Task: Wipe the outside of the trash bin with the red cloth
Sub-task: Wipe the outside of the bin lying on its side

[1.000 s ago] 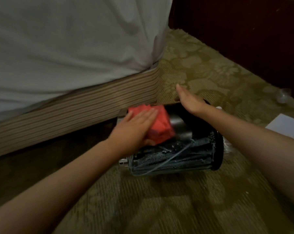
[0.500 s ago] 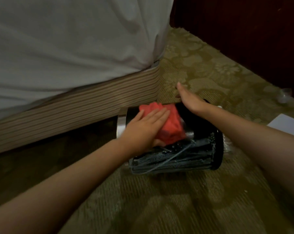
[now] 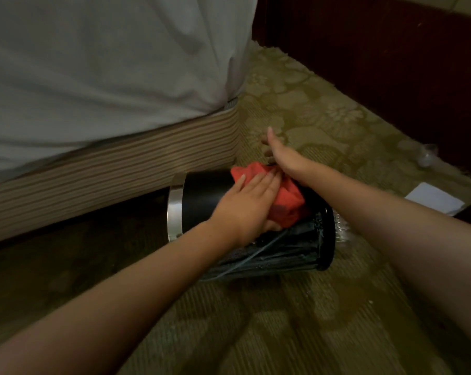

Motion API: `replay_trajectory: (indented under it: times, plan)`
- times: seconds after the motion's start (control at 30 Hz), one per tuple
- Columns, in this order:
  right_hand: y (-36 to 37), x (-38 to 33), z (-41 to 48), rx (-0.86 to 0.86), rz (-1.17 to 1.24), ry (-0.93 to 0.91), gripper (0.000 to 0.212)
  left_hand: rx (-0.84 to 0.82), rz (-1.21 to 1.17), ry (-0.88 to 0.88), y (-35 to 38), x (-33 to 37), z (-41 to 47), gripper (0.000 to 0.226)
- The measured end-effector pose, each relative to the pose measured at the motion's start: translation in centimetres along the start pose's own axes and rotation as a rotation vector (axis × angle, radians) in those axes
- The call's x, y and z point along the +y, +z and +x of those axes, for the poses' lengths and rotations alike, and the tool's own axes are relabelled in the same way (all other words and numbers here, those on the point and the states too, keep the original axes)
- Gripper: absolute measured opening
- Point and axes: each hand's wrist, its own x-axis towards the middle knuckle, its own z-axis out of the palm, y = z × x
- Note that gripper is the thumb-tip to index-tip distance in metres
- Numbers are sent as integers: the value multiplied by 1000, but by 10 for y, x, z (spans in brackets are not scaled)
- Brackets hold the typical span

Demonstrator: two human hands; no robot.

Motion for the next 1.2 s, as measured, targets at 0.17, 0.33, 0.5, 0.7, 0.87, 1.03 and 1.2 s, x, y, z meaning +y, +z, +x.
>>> replay_trajectory:
  times: [0.17, 0.33, 0.5, 0.7, 0.87, 1.03, 1.2]
  plan:
    - [-1, 0, -3, -66, 89, 10, 63, -28, 26, -117, -1, -50, -44, 100]
    - [2, -4, 1, -11, 72, -17, 61, 25, 24, -142, 5, -3, -12, 95]
    - [-4, -12, -1, 45, 174, -25, 56, -67, -113, -100, -8, 3, 6, 98]
    - [-10, -26, -12, 64, 12, -153, 46, -199, -17, -301, -17, -60, -36, 84]
    - [22, -23, -71, 60, -758, -669, 40, -339, 24, -320, -11, -60, -25, 91]
    - [36, 1, -99, 8, -1127, -614, 61, -303, -65, -314, -8, -67, -25, 73]
    - [19, -11, -94, -7, -998, -477, 55, -149, 52, -298, -9, -66, -25, 78]
